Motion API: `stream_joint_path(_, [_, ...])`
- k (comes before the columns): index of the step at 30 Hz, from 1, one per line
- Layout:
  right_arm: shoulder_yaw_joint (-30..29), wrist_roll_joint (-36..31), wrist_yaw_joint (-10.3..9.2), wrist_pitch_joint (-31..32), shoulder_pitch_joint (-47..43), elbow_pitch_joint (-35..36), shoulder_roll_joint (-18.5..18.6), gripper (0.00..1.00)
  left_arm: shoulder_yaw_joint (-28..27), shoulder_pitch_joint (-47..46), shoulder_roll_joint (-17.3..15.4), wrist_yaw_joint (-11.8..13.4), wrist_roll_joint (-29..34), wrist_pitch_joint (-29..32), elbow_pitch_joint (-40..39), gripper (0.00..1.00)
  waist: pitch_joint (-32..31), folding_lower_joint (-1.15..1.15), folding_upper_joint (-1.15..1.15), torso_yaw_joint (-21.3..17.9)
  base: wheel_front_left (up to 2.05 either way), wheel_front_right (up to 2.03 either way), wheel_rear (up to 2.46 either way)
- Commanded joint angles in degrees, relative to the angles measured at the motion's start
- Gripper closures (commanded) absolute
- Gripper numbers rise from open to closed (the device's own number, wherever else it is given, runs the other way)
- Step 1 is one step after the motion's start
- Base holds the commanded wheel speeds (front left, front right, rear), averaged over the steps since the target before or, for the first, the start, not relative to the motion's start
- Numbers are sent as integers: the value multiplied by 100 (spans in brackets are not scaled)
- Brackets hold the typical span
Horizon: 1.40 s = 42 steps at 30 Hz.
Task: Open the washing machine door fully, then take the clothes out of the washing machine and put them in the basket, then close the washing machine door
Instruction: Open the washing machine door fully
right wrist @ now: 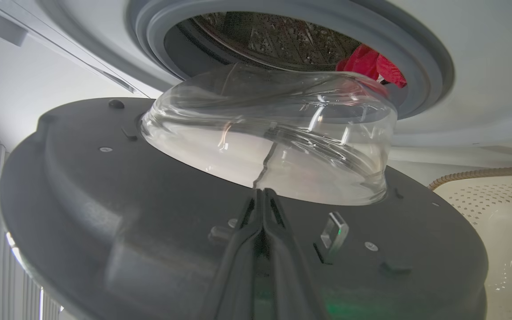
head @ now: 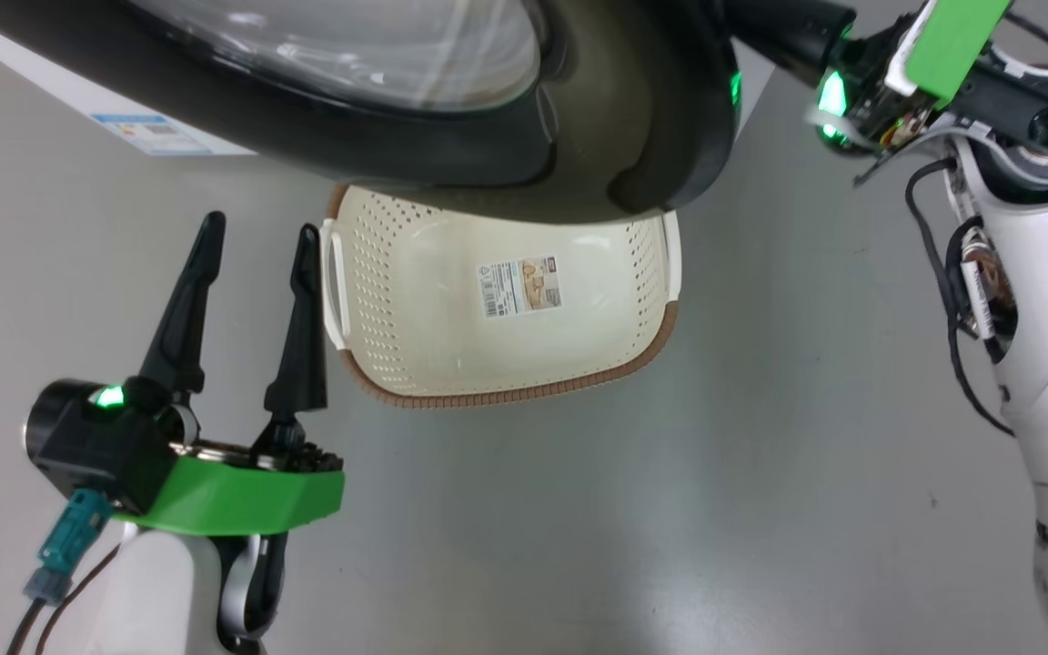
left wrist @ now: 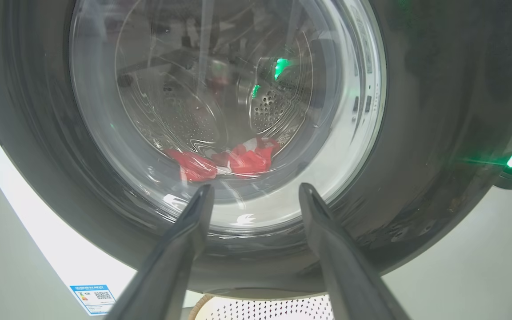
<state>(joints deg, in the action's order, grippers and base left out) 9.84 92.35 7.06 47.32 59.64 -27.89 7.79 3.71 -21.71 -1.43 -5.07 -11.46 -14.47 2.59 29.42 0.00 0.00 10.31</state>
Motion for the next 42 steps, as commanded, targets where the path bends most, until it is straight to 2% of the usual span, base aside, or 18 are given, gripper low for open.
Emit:
stream_joint_path(1, [46,24,43,48,-152,145,-181,100,-208,58,-144,-25,58,-52,-105,0,-72,0,0,-24,0,0,0])
stream_joint_path(8, [21,-161,43,-267,-373,25,-262,100,-224,96,-144,-19,41,-52,-76,0,-207,0,0,-80,0,0,0])
stream_joint_path(9, [10,-211,43,-359,-388,15,-267,82,-228,97,-144,-18,40,-52,-74,0,-214,0,0,-93,0,0,0])
stream_joint_path(10, [2,-267,43,-459,-404,7,-270,59,-233,98,-144,-17,39,-52,-70,0,-220,0,0,-106,0,0,0])
stream_joint_path(11, [6,-309,43,-531,-426,14,-274,51,-239,99,-144,-16,39,-52,-66,0,-226,0,0,-121,0,0,0])
stream_joint_path(12, [-4,-345,43,-621,-456,30,-278,20,-245,99,-144,-16,37,-52,-60,0,-234,0,0,-137,0,0,0])
stream_joint_path(13, [-11,-384,43,-715,-488,54,-281,0,-252,101,-144,-15,37,-52,-54,0,-243,0,0,-156,0,0,0])
stream_joint_path(18, [17,-665,43,-1282,-724,317,-218,0,-284,123,-144,-14,25,-52,-24,0,-302,0,0,-258,0,0,0])
stream_joint_path(23, [244,-1132,43,-2100,-980,717,0,0,-324,146,-144,-10,24,-52,-10,0,-351,0,0,-369,0,0,0])
stream_joint_path(31, [1207,-1908,43,-3614,-1400,1164,685,0,-411,181,-144,-9,48,-52,74,0,-501,0,0,-541,0,0,0])
stream_joint_path(42, [2401,-2490,43,-5657,-1809,860,1486,0,-467,318,-144,-15,75,-52,171,0,-774,0,0,-681,0,0,0])
